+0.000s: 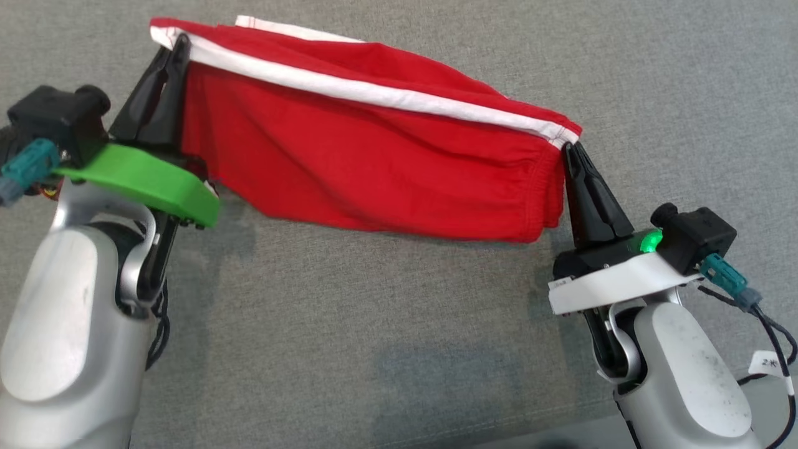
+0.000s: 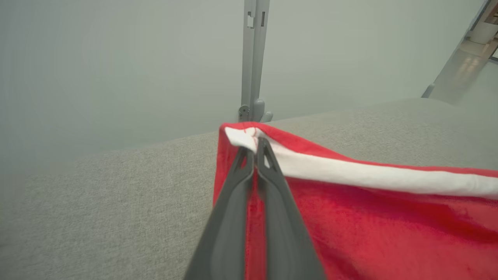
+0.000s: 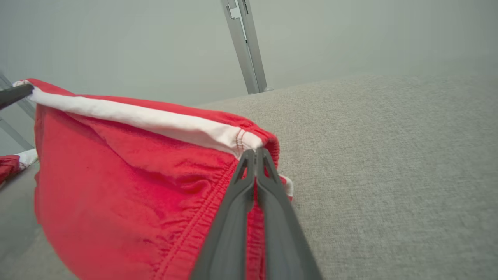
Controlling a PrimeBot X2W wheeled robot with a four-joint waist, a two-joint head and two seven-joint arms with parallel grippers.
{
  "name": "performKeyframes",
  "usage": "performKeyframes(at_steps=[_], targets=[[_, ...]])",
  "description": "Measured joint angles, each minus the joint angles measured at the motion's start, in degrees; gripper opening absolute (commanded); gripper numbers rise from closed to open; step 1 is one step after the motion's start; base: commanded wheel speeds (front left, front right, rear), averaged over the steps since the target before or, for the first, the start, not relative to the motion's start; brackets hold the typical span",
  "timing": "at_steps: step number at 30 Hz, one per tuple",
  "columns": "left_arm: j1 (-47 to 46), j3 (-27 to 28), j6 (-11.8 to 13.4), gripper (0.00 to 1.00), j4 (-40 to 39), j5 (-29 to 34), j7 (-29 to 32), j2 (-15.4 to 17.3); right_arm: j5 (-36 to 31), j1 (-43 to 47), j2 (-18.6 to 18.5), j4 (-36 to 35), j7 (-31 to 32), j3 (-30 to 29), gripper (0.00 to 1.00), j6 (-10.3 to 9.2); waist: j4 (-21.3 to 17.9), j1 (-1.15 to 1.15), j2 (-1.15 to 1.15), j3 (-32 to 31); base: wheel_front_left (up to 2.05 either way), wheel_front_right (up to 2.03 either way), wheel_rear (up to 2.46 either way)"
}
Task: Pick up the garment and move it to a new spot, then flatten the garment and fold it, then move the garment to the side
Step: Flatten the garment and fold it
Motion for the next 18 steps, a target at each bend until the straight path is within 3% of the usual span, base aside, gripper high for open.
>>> performKeyframes(at_steps=[10,11,12,13,14,15,18], targets=[[-14.7,-2.1,-1.5,0.0,21.2,-0.7,-1.8,-0.7,2.9,-7.4,0.6,5.0,-0.3,2.3,0.0,0.0,-3.6,0.0,0.0,5.7,0.0,0.0,0.0],[-15.3,-2.2,-1.5,0.1,22.8,-0.7,-2.0,-0.8,3.1,-7.7,0.6,5.2,-0.3,2.6,0.0,0.01,-3.9,0.0,0.0,6.0,0.0,0.0,0.0],[-15.7,-2.4,-1.5,0.59,24.0,-0.8,-2.6,-1.0,3.3,-8.0,0.6,5.3,-0.3,2.6,0.0,0.01,-4.1,0.0,0.0,6.2,0.0,0.0,0.0],[-15.9,-2.5,-1.5,1.0,24.8,-0.9,-3.4,-1.2,3.3,-8.1,0.6,5.2,-0.3,2.6,0.22,0.01,-4.3,0.0,0.0,6.4,0.0,0.0,0.0],[-16.1,-2.6,-1.6,1.0,25.4,-0.9,-4.4,-1.4,3.2,-8.1,0.6,5.2,-0.3,2.6,0.52,0.01,-4.4,0.0,0.0,6.6,0.0,0.0,0.0],[-16.2,-2.7,-1.6,1.0,26.0,-0.9,-5.4,-1.6,3.1,-8.1,0.6,5.1,-0.3,2.4,1.0,0.01,-4.5,0.0,0.0,6.7,0.0,0.0,0.0],[-16.0,-2.4,-1.5,1.0,26.7,-0.9,-9.4,-1.8,2.3,-7.7,0.6,4.1,-0.4,1.4,1.0,0.01,-4.1,0.0,0.0,6.4,0.0,0.0,0.0]])
